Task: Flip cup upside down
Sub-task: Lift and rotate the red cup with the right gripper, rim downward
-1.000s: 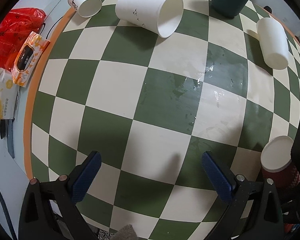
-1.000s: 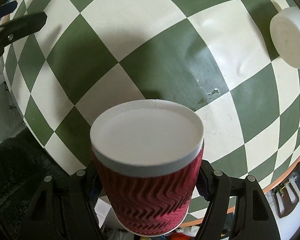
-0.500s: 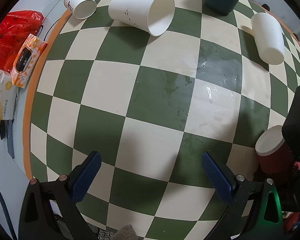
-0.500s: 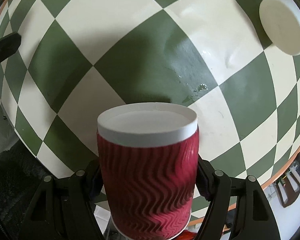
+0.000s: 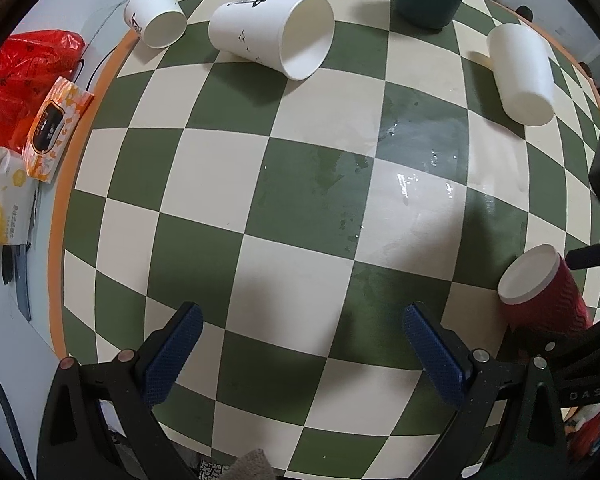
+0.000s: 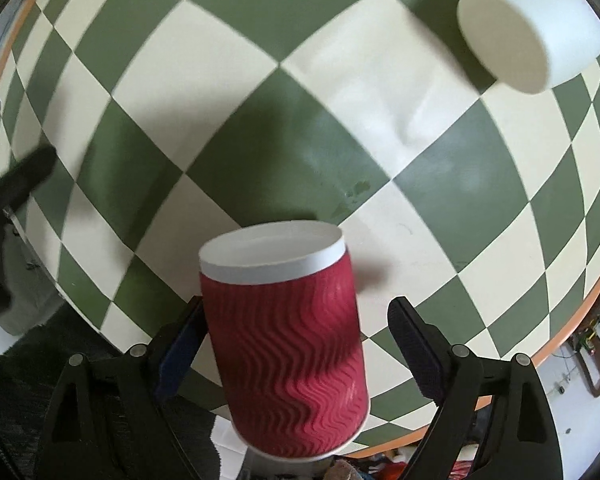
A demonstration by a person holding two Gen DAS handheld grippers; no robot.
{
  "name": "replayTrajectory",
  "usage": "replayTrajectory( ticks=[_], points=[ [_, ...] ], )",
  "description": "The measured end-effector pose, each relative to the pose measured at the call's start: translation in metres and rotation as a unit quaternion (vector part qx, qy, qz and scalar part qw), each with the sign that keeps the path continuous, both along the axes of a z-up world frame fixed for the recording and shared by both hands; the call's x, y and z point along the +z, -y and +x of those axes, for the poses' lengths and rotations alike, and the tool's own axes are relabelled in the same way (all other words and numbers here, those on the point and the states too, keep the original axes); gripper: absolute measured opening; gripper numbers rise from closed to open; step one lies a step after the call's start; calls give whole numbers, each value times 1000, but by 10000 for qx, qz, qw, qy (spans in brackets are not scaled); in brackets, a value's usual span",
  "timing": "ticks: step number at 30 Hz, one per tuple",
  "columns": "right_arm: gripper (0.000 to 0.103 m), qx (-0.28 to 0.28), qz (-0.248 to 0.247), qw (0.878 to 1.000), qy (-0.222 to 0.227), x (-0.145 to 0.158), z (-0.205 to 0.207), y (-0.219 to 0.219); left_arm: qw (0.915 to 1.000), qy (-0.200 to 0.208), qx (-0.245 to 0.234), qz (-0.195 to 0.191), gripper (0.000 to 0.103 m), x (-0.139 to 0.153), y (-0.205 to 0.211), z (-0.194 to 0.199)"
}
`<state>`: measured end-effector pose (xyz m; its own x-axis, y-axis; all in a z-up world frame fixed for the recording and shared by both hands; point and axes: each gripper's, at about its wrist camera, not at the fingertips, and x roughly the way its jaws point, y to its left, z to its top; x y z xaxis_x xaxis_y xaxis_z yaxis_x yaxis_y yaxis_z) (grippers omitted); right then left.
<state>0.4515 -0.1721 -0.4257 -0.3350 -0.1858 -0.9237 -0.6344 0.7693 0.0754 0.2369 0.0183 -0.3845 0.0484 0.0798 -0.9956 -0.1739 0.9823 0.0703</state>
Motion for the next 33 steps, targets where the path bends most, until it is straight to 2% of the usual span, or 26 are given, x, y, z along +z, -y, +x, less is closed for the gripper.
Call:
replayTrajectory(
  ticks=[4, 6, 12, 14, 17, 24, 27, 33],
  points=[
    [92, -65, 8, 10000, -18, 2, 20, 5, 10000, 12, -9, -3, 103, 4, -1, -1],
    [92, -97, 10, 9999, -53, 19, 16, -1, 10000, 14, -13, 0, 103, 5, -1, -2],
    [92, -277, 78, 9993, -230, 14, 11, -2, 10000, -13, 14, -51, 103, 4, -5, -1],
    [86, -308, 81, 9991, -270, 11, 15, 2, 10000, -27, 13, -52, 103, 3, -5, -2],
    [72, -319, 79, 9990, -288, 10, 15, 5, 10000, -37, -2, -59, 103, 3, -5, -2],
    [72, -550, 408, 9976, 58, 25, 13, 23, 9999, -35, -64, -73, 103, 4, 0, -3],
    [72, -754, 577, 9949, 350, 38, 16, 37, 9999, -30, -76, -69, 103, 4, 0, -1],
    [71, -1331, 1002, 9798, 1108, 74, 25, 71, 9999, -18, -104, -87, 103, 8, 2, 7]
  ],
)
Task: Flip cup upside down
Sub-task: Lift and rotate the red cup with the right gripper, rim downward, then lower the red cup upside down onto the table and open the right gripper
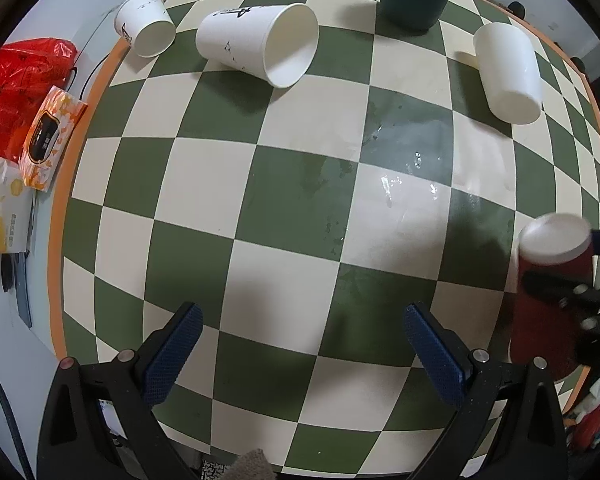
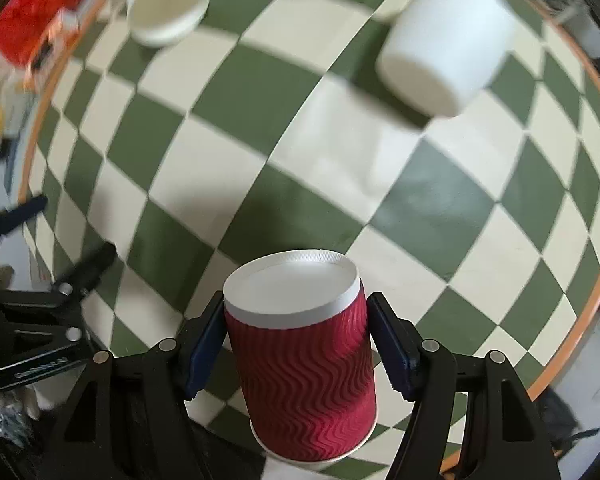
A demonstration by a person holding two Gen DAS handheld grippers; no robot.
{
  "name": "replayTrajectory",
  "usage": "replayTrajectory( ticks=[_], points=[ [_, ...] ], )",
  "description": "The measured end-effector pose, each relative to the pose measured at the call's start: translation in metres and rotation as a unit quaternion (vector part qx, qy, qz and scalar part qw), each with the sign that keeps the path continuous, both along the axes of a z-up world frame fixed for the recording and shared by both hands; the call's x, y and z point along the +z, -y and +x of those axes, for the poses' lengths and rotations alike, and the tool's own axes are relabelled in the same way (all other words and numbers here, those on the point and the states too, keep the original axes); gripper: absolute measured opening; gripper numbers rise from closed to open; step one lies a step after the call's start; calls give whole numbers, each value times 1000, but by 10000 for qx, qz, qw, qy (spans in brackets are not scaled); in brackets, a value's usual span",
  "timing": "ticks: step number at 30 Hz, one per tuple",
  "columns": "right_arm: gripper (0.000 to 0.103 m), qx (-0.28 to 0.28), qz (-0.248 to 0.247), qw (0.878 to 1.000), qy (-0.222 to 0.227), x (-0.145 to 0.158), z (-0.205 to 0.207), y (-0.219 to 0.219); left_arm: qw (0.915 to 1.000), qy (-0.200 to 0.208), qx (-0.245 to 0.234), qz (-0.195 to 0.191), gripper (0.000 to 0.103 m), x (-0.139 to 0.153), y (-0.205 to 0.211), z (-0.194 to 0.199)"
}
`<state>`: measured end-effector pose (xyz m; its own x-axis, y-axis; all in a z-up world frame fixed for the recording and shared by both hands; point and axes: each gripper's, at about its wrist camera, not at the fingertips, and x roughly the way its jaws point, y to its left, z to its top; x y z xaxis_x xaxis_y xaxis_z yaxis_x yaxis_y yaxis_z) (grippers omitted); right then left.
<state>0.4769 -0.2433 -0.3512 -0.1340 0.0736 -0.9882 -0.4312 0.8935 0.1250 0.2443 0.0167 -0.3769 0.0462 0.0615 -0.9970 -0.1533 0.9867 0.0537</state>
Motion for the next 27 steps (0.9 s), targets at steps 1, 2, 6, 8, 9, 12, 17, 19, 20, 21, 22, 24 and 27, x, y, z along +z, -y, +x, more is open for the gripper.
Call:
replayTrajectory(
  ticks=[1, 2, 6, 8, 9, 12, 17, 19, 20, 21, 22, 24, 27],
  points=[
    [71, -139, 91, 9996, 226, 8, 1, 7, 10000, -1, 0, -5, 103, 0, 0, 1],
    [71, -255, 172, 9987, 395, 17, 5, 12, 10000, -3, 0, -15, 103, 0, 1, 2],
    [71, -830, 550, 9882, 1163, 42, 14, 29, 10000, 5, -4, -47, 103, 1, 4, 9],
    [71, -1114, 659, 9805, 1481, 51, 21, 33, 10000, -9, 11, -75, 103, 0, 6, 11],
    [71, -1243, 728, 9764, 1611, 53, 25, 36, 10000, -14, 13, -80, 103, 0, 6, 13],
    [71, -1672, 882, 9599, 2070, 47, 25, 43, 9999, -32, -1, -124, 103, -2, 9, 18],
    [71, -1899, 1016, 9388, 2689, 41, 13, 46, 9997, -10, -36, -256, 103, -2, 19, 28],
    [71, -1919, 1059, 9338, 2828, 38, 7, 44, 9996, 2, -79, -275, 103, -2, 24, 30],
    [71, -1933, 1095, 9306, 2909, 38, 3, 45, 9995, 4, -115, -283, 103, -2, 27, 31],
    [71, -1927, 1113, 9290, 2958, 38, -1, 45, 9995, 4, -138, -292, 103, -2, 28, 33],
    [71, -1928, 1128, 9277, 2993, 38, -3, 45, 9994, 5, -171, -289, 103, -2, 31, 33],
    [71, -1915, 1135, 9267, 3029, 40, -9, 45, 9993, 4, -230, -285, 103, -2, 36, 34],
    [71, -1864, 1112, 9272, 3053, 44, -17, 43, 9991, 7, -304, -288, 103, -3, 41, 34]
  ],
)
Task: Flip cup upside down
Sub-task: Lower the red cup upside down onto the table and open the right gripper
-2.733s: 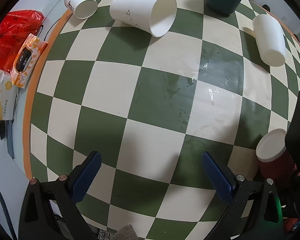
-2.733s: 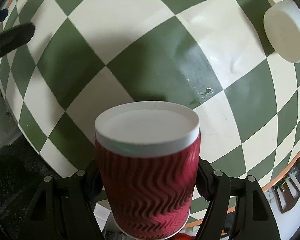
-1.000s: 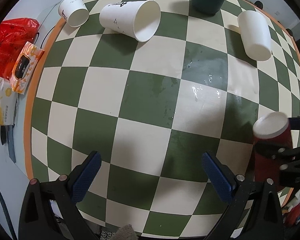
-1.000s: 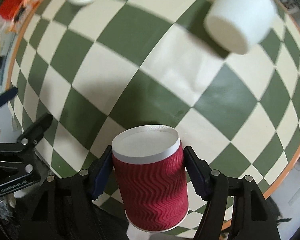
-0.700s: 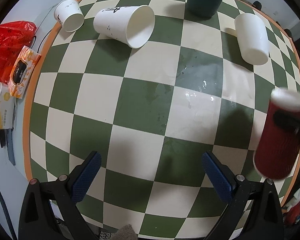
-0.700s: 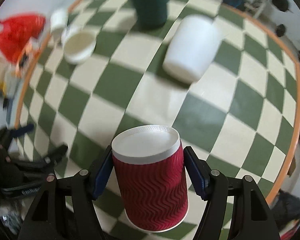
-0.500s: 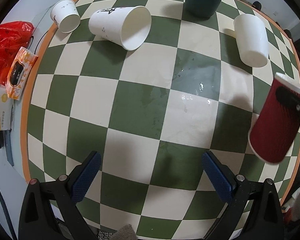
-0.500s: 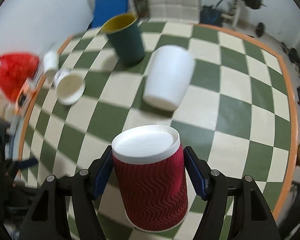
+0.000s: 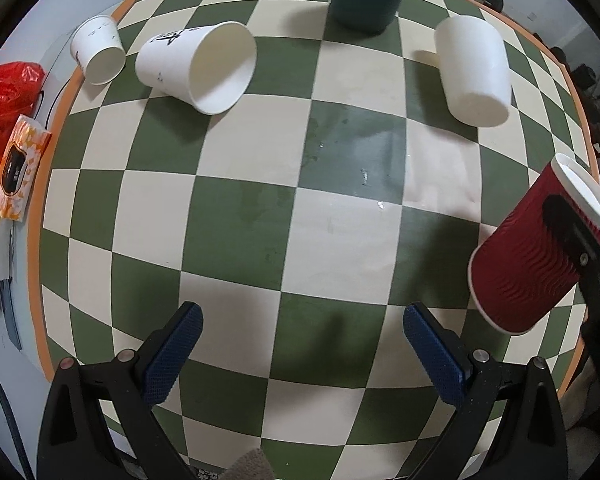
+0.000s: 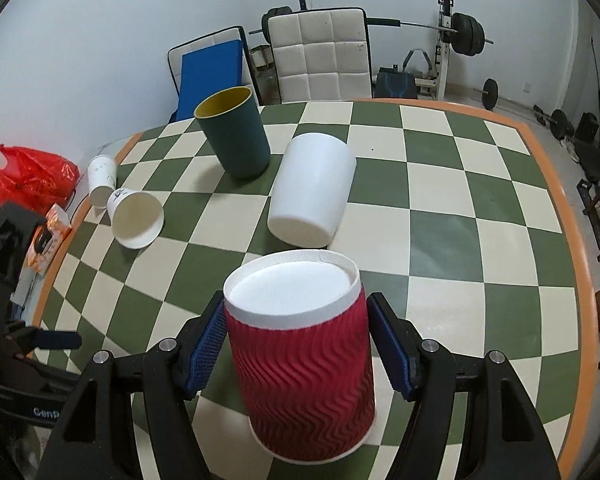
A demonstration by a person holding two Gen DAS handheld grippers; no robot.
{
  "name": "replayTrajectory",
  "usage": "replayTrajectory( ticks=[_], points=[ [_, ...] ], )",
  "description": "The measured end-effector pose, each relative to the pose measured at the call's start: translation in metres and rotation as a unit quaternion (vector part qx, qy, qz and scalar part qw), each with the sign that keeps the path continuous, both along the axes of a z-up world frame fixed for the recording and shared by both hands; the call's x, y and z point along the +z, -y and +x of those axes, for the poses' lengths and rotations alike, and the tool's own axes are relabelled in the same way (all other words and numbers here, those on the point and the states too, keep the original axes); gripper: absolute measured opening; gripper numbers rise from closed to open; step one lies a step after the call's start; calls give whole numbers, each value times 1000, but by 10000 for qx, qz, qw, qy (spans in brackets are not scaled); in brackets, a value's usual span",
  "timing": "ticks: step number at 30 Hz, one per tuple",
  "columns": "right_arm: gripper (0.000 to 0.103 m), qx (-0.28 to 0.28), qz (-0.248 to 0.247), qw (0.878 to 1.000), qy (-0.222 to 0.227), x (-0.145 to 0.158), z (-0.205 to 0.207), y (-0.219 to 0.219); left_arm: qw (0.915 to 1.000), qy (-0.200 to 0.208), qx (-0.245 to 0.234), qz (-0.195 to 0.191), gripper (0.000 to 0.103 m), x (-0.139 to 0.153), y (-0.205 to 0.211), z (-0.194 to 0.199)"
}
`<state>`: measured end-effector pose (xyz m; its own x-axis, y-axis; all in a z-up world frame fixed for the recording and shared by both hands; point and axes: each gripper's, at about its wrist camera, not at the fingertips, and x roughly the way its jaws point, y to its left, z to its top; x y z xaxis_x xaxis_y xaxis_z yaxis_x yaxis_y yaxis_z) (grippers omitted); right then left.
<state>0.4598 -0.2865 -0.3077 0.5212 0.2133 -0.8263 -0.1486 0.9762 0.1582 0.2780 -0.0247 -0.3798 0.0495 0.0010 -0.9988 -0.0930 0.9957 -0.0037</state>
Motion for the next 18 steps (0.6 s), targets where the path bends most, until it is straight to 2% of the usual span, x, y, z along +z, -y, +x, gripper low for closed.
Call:
replayTrajectory(
  ticks=[18],
  points=[
    [72, 7, -246, 9994, -230, 1, -34, -2, 9996, 131, -235, 26, 103, 10, 8, -16]
  ],
)
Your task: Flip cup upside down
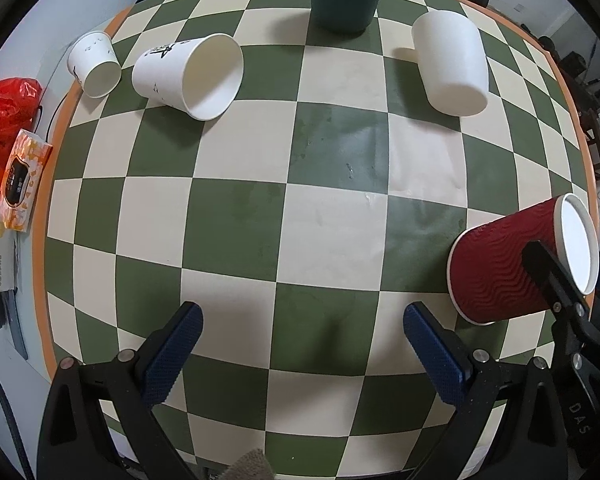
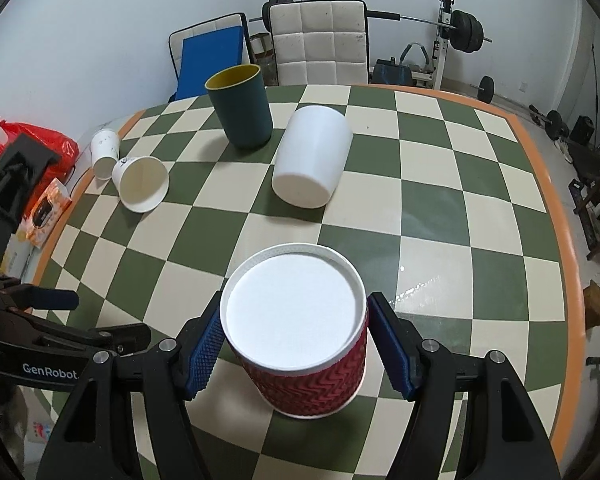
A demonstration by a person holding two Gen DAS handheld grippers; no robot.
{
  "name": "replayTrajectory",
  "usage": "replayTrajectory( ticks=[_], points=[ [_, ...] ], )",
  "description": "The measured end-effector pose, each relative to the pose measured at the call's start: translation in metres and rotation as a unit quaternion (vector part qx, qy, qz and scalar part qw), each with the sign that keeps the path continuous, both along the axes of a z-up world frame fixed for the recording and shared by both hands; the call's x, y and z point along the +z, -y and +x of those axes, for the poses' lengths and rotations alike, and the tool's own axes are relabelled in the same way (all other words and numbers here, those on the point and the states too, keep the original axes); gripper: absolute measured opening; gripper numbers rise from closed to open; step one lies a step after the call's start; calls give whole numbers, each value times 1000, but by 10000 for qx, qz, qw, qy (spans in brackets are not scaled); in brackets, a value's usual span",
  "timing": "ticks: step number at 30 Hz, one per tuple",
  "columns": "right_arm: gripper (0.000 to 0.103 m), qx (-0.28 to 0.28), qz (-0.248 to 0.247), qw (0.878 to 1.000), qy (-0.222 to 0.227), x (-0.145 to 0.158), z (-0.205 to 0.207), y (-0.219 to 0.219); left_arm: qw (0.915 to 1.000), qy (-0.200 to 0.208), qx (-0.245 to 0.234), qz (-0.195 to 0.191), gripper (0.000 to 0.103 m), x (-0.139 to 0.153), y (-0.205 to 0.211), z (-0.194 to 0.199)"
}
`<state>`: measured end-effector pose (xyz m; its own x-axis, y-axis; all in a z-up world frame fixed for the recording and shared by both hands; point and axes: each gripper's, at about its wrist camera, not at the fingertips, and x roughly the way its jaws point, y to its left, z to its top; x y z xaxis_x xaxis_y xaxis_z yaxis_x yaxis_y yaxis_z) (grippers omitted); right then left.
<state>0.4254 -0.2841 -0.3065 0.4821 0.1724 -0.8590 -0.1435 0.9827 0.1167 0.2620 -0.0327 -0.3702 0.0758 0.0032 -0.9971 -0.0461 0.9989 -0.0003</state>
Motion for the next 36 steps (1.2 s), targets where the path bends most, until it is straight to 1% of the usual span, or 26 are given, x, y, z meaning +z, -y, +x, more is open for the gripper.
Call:
replayTrajectory(
  ticks=[4, 9, 11, 12, 15, 19, 22, 26, 30, 32, 34, 36],
  points=[
    [72, -54, -8, 9999, -135, -1, -2, 1, 10000, 40, -56, -10, 103, 4, 1, -3],
    [73, -289, -76, 9986, -432, -2, -2, 6, 9998, 128, -124, -27, 103, 15, 1, -9],
    [82, -454, -48, 9975, -534, 4, -4, 11, 9996, 208, -176, -19, 103, 24, 1, -12],
    [90, -531, -89, 9970, -553, 9, -6, 13, 9995, 252, -211, -22, 103, 28, 2, -13],
    [91, -721, -395, 9948, -605, 26, -16, 15, 9987, 377, -332, -31, 103, 43, 5, -19],
    [93, -1016, -466, 9907, -780, 49, -34, 22, 9962, 676, -552, -2, 103, 72, 10, -32],
    [94, -1245, -494, 9879, -785, 71, -53, 26, 9934, 931, -674, 26, 103, 97, 11, -44],
    [94, -1436, -619, 9855, -653, 108, -80, 25, 9878, 1360, -750, 60, 103, 133, 11, -63],
    [94, -1474, -653, 9856, -504, 144, -102, 22, 9814, 1776, -727, 79, 103, 173, 8, -85],
    [94, -1457, -605, 9869, -347, 167, -117, 21, 9782, 1957, -688, 75, 103, 192, 7, -96],
    [94, -1454, -552, 9876, -237, 185, -129, 21, 9760, 2071, -667, 19, 103, 210, 7, -107],
    [94, -1477, -519, 9877, -73, 210, -144, 24, 9728, 2226, -634, 75, 103, 230, 8, -118]
  ],
)
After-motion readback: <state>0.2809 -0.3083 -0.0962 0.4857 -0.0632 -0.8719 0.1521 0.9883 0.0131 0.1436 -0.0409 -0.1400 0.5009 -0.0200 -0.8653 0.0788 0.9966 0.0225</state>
